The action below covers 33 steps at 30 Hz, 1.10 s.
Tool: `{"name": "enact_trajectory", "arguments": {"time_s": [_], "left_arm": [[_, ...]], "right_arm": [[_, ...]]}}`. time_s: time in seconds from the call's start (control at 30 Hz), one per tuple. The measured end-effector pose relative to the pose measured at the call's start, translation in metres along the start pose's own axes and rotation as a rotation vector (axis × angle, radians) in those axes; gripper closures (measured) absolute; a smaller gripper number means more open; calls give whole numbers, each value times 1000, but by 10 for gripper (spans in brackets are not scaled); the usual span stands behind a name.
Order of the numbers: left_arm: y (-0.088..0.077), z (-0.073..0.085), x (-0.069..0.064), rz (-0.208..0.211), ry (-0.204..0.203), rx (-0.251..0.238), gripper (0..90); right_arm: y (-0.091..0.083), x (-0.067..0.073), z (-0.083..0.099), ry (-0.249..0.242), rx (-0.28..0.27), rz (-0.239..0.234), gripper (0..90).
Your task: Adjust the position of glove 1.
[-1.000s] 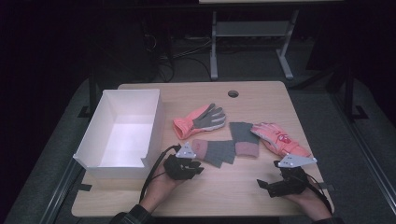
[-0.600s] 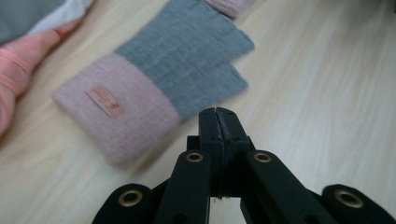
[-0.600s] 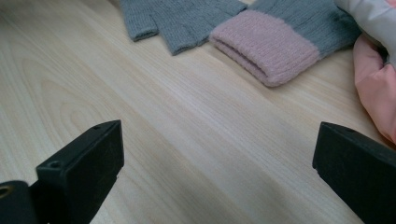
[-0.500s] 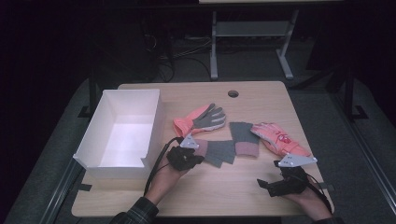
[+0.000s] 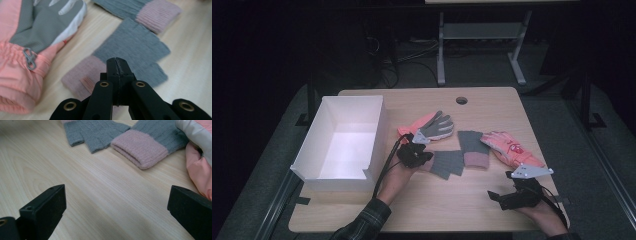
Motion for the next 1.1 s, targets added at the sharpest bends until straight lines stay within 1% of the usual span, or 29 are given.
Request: {"name": "enact_trajectory", "arguments": {"time_s": [0.03,0.07,0.1,0.13,0.17,0.2,0.3,0.33,0.4,0.47,0.5,0.53,0.57,0.6,0.63,0.67,0.7,0.73,0.77,0.93,0.97,1.0,1.07,1.1], "left_arm": [[5,-2,3,-8,-3,2,899],[5,-2,3,-8,-3,2,899],[8,-3,5,-12,-10,4,899],[11,-4,7,-15,-3,14,899],[14,-5,9,-20,-9,17,899],[16,-7,12,-24,-1,20,899],[26,-12,18,-31,-20,14,899],[26,-12,18,-31,-20,14,899],[35,-15,21,-44,-25,9,899],[38,-16,22,-45,-25,12,899],[42,-17,23,-53,-17,24,899],[42,-17,23,-53,-17,24,899],[46,-18,24,-56,-19,24,899],[49,-18,24,-49,-28,30,899],[51,-18,25,-51,-22,38,899],[53,-18,26,-53,-15,47,899],[55,-17,28,-49,-12,70,899],[55,-17,28,-49,-12,70,899],[56,-15,29,-44,-19,80,899],[53,-14,28,-43,-12,92,899],[50,-12,28,-44,-2,101,899],[48,-11,27,-43,-8,101,899],[43,-8,26,-40,-5,114,899],[39,-4,26,-31,-8,116,899]], "right_arm": [[0,0,0,-2,0,-2,19],[0,0,0,-2,0,-2,19],[0,0,0,-1,0,-2,19],[0,0,0,-1,0,-2,19],[0,0,1,0,-2,-2,19],[0,0,1,0,-2,-2,19],[0,0,1,9,-1,-2,19],[0,0,1,9,-1,-2,19],[-1,0,1,4,-3,-5,19],[0,0,1,3,-1,-8,19],[0,1,1,2,3,-9,19],[0,1,1,2,3,-9,19],[0,1,2,7,0,-11,19],[0,1,2,7,0,-11,19],[-1,0,2,10,-2,-11,19],[-1,0,2,10,-2,-11,19],[-1,-1,3,16,-1,-9,19],[-1,-2,3,17,-2,-9,19],[-2,-2,3,20,-3,-8,19],[-4,-1,3,15,-7,-6,19],[-4,-1,3,13,-8,-6,19],[-4,-1,3,13,-4,-4,19],[-4,-1,4,12,-5,-4,19],[-4,-1,4,18,-5,-3,19]]}}
Point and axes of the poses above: each handheld gripper's, and its own axes: y roughly forward along the jaws, z roughly out of its underside, x roughly to its left, the point moved 1 cm from there along y, roughly forward along the jaws, and after that the axes turned 7 degrees about -z, right-handed, at the moved point
